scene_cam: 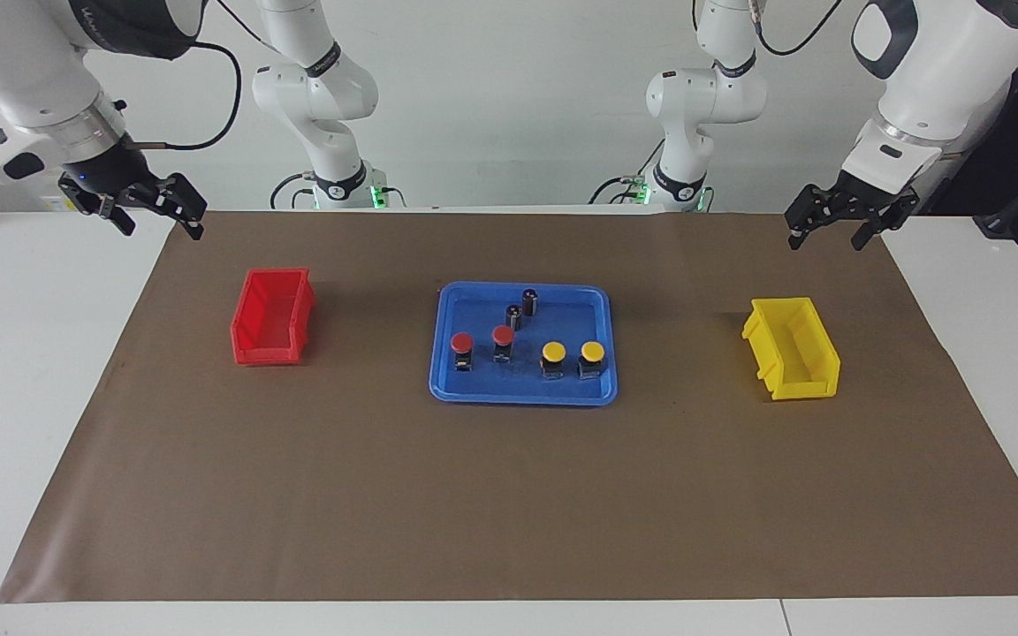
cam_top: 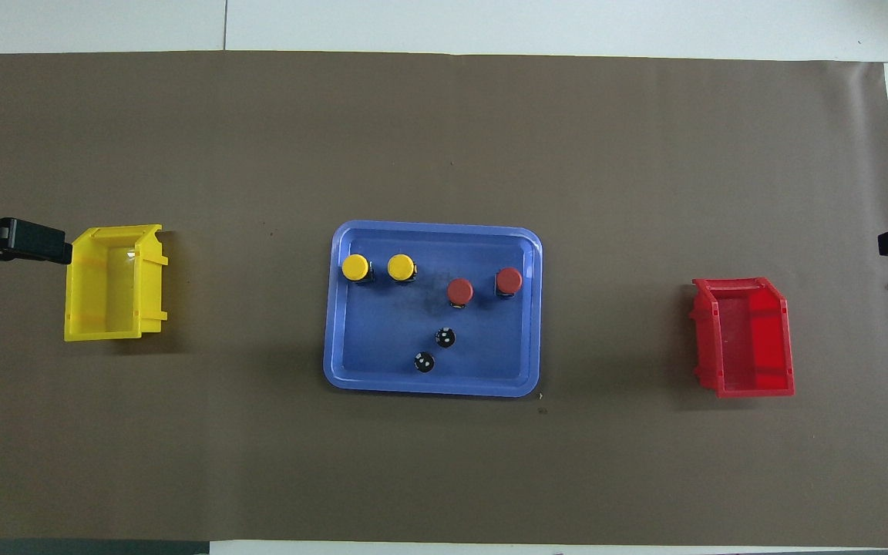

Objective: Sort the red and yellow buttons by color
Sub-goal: 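Move the right gripper from rest toward the blue tray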

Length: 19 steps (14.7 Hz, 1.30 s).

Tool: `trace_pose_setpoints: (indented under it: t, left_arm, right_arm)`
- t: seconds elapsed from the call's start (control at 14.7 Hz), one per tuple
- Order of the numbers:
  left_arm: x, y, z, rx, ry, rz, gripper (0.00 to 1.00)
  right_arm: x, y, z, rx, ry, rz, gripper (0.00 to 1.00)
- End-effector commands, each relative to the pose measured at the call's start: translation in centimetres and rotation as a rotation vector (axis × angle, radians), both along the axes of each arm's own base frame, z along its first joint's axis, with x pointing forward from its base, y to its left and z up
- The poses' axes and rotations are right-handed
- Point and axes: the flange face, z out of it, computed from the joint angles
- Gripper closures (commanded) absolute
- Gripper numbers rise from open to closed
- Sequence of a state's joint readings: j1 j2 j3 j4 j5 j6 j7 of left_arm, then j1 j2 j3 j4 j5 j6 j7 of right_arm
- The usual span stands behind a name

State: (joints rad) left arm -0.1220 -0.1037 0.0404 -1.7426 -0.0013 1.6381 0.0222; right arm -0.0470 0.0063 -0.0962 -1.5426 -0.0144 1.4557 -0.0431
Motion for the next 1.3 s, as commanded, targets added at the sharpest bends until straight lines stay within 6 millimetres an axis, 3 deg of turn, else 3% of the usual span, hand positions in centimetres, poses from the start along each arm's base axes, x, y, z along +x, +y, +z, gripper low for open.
trace_pose_setpoints:
  t: [0.0, 0.68, 0.75, 0.89, 1.09, 1.23]
  left_arm:
    - [-0.3, 0.4, 0.3, 0.010, 0.006, -0.006, 0.00]
    - [-0.3, 0.3, 0.3, 0.010, 0.006, -0.007, 0.00]
    - [-0.3, 0.4, 0.3, 0.010, 0.006, -0.006, 0.00]
    - [-0.3, 0.4, 0.3, 0.010, 0.008, -0.006, 0.00]
    - [-0.3, 0.4, 0.3, 0.010, 0.006, -0.006, 0.00]
    - [-0.3, 0.4, 0.3, 0.010, 0.008, -0.006, 0.00]
  right_arm:
    - [-0.6, -0.2, 0.2, -0.003, -0.002, 0.009, 0.00]
    - [0.1, 1.1, 0.5, 0.001, -0.017, 0.030, 0.00]
    - [0.6, 2.4, 1.4, -0.008, -0.034, 0.054, 0.00]
    - [1.6, 4.6, 1.2, -0.002, -0.012, 0.068, 0.00]
    - [4.3, 11.6, 0.9, -0.014, -0.020, 0.062, 0.00]
    - [5.2, 17.7, -0.8, -0.022, -0.031, 0.050, 0.00]
